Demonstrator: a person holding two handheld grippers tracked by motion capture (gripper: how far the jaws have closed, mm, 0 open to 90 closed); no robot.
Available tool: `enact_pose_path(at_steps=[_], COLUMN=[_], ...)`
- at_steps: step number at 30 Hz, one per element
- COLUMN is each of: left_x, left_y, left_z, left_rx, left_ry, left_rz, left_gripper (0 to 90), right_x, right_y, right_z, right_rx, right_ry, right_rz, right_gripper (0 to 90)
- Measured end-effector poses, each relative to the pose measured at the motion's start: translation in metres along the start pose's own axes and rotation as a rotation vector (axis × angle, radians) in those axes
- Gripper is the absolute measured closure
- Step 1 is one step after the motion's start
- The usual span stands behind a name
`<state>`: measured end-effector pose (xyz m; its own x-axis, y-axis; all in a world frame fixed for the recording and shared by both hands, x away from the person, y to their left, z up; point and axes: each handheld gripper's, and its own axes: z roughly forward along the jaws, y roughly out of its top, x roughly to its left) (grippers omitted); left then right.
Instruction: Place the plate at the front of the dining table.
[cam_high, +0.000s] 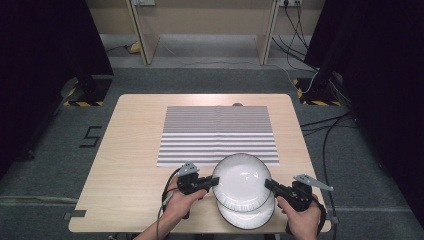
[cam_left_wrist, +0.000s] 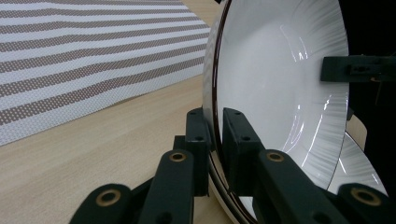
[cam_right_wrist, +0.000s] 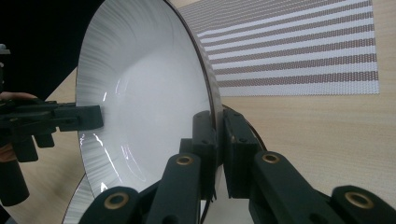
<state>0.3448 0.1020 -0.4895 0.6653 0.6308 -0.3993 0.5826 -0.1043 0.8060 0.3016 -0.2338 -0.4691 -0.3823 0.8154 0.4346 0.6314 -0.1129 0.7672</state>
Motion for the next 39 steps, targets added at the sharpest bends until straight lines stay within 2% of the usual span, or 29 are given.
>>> enact_pose_path(at_steps=[1, 3, 5, 7, 8, 9, 10, 11, 12, 14, 15, 16, 18, 19, 20, 21, 23, 24, 28, 30, 31, 32, 33, 34, 35, 37, 39], left_x=[0.0, 0.005, 0.007, 0.007, 0.007, 0.006, 0.004, -0.002, -0.002, -0.001, 0.002, 0.002, 0.002, 0.001, 0.001, 0.001, 0.001, 0.0, 0.003, 0.007, 0.007, 0.007, 0.007, 0.007, 0.005, 0.003, 0.002], left_y=[0.0, -0.001, -0.001, -0.001, -0.001, -0.001, -0.001, 0.002, 0.002, 0.0, -0.002, -0.002, -0.003, -0.004, -0.004, -0.004, -0.004, -0.003, -0.002, -0.002, -0.002, -0.001, 0.002, 0.002, 0.003, 0.004, 0.003], left_z=[0.0, 0.001, 0.002, 0.001, 0.001, 0.002, 0.001, 0.0, 0.0, 0.001, 0.002, 0.002, 0.003, 0.003, 0.003, 0.004, 0.004, 0.004, 0.006, 0.009, 0.009, 0.012, 0.017, 0.017, 0.021, 0.022, 0.023], left_rx=[0.0, -0.006, -0.013, -0.028, -0.028, -0.04, -0.047, -0.034, -0.034, -0.039, -0.032, -0.032, -0.024, -0.018, -0.018, -0.016, -0.018, -0.021, -0.032, -0.086, -0.086, -0.088, -0.066, -0.066, -0.045, -0.015, -0.007], left_ry=[0.0, -0.04, -0.052, -0.063, -0.063, -0.08, -0.084, -0.039, -0.039, -0.035, -0.051, -0.051, -0.048, -0.031, -0.031, -0.032, -0.034, -0.042, -0.069, -0.092, -0.092, -0.11, -0.143, -0.143, -0.154, -0.151, -0.154], left_rz=[0.0, -0.002, 0.006, 0.012, 0.012, 0.023, 0.032, 0.071, 0.071, 0.056, 0.028, 0.028, 0.019, 0.014, 0.014, 0.007, 0.019, 0.016, 0.021, 0.029, 0.029, 0.021, 0.01, 0.01, 0.026, 0.048, 0.045], left_gripper=[80.4, 80.0, 79.8, 79.9, 80.7, 81.9, 81.9, 82.3, 82.2, 82.7, 82.8, 82.5, 82.1, 81.7, 81.2, 81.3, 81.3, 81.3, 80.3, 76.4, 72.2, 72.2, 65.1, 63.8, 64.6, 67.2, 68.7], right_x=[0.0, -0.003, -0.005, -0.007, -0.007, -0.007, -0.007, -0.003, -0.002, -0.002, -0.004, -0.004, -0.004, -0.003, -0.003, -0.005, -0.005, -0.005, -0.008, -0.011, -0.011, -0.011, -0.009, -0.009, -0.007, -0.007, -0.008], right_y=[0.0, -0.001, -0.002, -0.003, -0.003, -0.003, -0.003, -0.002, -0.002, -0.001, 0.0, 0.0, 0.0, -0.001, -0.001, 0.0, -0.001, -0.001, -0.002, -0.003, -0.003, -0.004, -0.005, -0.005, -0.004, -0.004, -0.003], right_z=[0.0, 0.0, 0.001, 0.002, 0.002, 0.007, 0.007, 0.011, 0.012, 0.012, 0.011, 0.011, 0.01, 0.008, 0.008, 0.004, 0.001, 0.001, 0.001, 0.003, 0.003, 0.004, 0.005, 0.005, 0.005, 0.004, 0.002], right_rx=[0.0, -0.013, -0.02, -0.018, -0.018, 0.005, 0.005, 0.039, 0.038, 0.041, 0.039, 0.039, 0.036, 0.02, 0.02, 0.012, 0.021, 0.032, 0.039, 0.03, 0.03, 0.026, 0.017, 0.017, 0.017, 0.013, 0.019], right_ry=[0.0, 0.018, 0.041, 0.079, 0.079, 0.135, 0.135, 0.13, 0.119, 0.125, 0.146, 0.146, 0.129, 0.103, 0.103, 0.076, 0.072, 0.06, 0.071, 0.092, 0.092, 0.108, 0.128, 0.128, 0.115, 0.106, 0.101], right_rz=[0.0, -0.001, 0.0, 0.024, 0.024, 0.044, 0.044, 0.025, 0.014, 0.019, 0.029, 0.029, 0.029, 0.024, 0.024, 0.018, 0.023, 0.014, 0.025, 0.044, 0.044, 0.045, 0.049, 0.049, 0.032, 0.025, 0.017], right_gripper=[84.7, 83.5, 80.4, 75.8, 75.8, 73.5, 73.5, 72.4, 72.9, 74.1, 76.2, 76.2, 76.5, 77.8, 77.8, 81.5, 82.0, 82.3, 82.5, 82.4, 82.4, 82.8, 83.0, 83.0, 82.9, 83.0, 83.0])
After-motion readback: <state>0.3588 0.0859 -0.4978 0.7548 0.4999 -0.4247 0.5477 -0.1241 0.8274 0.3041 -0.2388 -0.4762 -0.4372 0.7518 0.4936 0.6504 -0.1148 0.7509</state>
